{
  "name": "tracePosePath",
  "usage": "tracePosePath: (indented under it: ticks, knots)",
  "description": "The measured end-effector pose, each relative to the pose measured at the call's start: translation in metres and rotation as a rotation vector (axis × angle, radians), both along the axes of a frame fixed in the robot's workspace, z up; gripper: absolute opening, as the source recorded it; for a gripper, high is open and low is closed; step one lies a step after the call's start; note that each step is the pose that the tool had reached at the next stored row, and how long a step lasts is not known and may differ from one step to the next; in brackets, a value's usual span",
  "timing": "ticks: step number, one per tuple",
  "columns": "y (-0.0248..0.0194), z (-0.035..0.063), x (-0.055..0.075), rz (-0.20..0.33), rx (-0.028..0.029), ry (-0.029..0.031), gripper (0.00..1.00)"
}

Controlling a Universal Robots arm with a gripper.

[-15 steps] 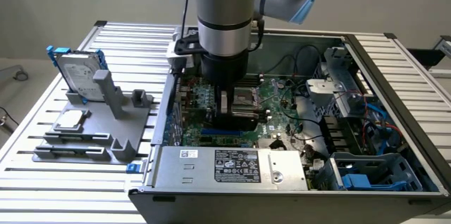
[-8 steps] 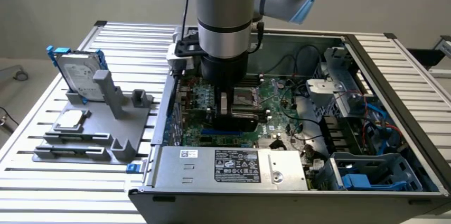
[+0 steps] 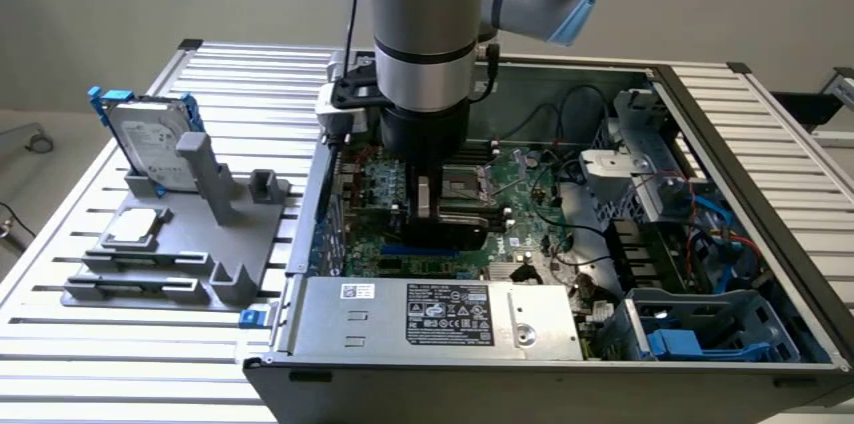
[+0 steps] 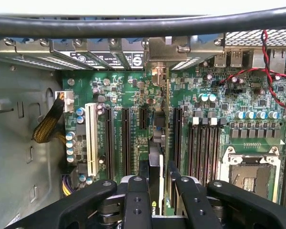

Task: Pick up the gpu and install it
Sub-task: 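Insert the gpu into the slot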

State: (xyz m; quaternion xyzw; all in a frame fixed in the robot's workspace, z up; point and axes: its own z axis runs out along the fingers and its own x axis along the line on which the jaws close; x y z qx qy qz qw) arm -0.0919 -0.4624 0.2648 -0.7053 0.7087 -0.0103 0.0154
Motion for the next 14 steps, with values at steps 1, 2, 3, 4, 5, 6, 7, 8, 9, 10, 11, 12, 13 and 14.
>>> tracePosePath:
  ticks: [1,2,3,4,5,6,7,8,9,10,11,12,13,14]
  knots:
    - [0.0,-0.0001,0.0,0.0,0.0,0.0013,0.26]
    - [0.0,-0.0002,0.0,0.0,-0.0001,0.0028,0.26]
    - [0.0,-0.0003,0.0,0.0,0.0,0.0041,0.26]
    - [0.0,-0.0005,0.0,0.0,-0.0001,0.0046,0.26]
    - [0.0,-0.0006,0.0,0.0,-0.0001,0.0047,0.26]
    - [0.0,-0.0008,0.0,0.0,-0.0001,0.0047,0.26]
    - [0.0,-0.0009,0.0,0.0,-0.0001,0.0048,0.26]
    - [0.0,-0.0011,0.0,0.0,0.0,0.0047,0.26]
    - [0.0,-0.0013,0.0,0.001,0.0,0.0047,0.26]
    - [0.0,-0.0015,0.0,0.001,0.0,0.0047,0.26]
    - [0.0,-0.0017,0.0,0.001,0.0,0.0048,0.26]
    - [0.0,-0.0019,0.0,0.001,-0.0002,0.005,0.26]
    - [0.0,-0.0021,0.0,0.002,-0.0002,0.0053,0.26]
    - [0.0,-0.0023,0.0,0.003,-0.0002,0.0054,0.26]
